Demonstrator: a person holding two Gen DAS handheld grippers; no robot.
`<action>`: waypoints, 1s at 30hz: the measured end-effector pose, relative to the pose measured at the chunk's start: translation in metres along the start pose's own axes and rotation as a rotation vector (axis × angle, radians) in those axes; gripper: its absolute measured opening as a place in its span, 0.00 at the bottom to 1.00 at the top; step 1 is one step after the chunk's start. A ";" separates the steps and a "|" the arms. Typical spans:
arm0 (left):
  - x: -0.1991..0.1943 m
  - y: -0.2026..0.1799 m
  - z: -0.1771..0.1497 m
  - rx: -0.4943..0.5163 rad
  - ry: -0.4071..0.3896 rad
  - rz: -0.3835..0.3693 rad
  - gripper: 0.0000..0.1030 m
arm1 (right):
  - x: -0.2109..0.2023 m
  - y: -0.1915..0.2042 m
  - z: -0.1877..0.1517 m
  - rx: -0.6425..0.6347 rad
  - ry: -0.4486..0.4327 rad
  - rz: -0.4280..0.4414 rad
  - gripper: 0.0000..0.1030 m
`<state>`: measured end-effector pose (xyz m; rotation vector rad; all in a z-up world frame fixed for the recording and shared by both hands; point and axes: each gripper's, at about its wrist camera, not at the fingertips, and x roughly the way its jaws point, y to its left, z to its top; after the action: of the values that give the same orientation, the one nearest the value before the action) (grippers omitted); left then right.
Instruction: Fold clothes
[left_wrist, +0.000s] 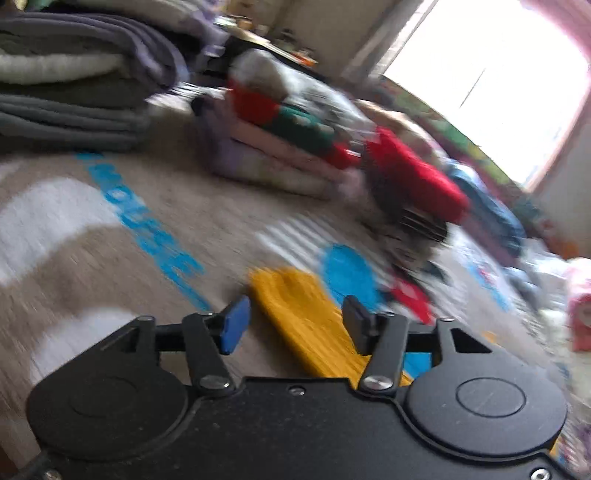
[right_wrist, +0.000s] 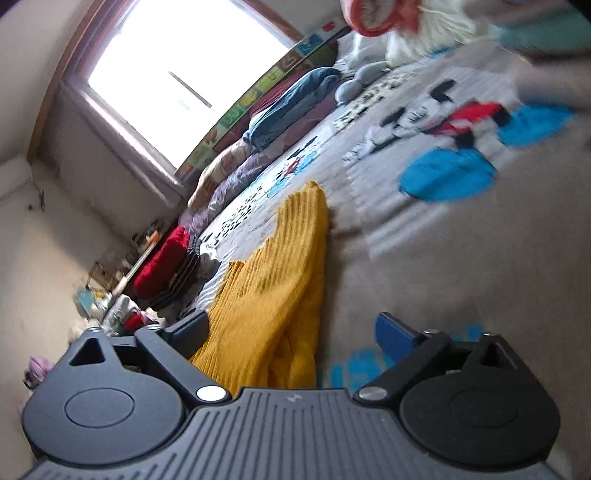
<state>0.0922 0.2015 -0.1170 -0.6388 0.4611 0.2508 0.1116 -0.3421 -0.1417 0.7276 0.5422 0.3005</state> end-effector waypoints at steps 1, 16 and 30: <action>-0.002 -0.004 -0.008 0.006 0.022 -0.051 0.56 | 0.008 0.003 0.007 -0.022 0.007 -0.004 0.84; 0.030 -0.032 -0.042 0.070 0.166 -0.237 0.64 | 0.111 0.007 0.065 -0.127 0.068 -0.109 0.70; 0.035 -0.045 -0.048 0.150 0.160 -0.239 0.74 | 0.100 0.042 0.072 -0.307 0.026 -0.100 0.11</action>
<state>0.1222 0.1398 -0.1450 -0.5627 0.5464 -0.0619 0.2316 -0.3078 -0.1042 0.3992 0.5410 0.2922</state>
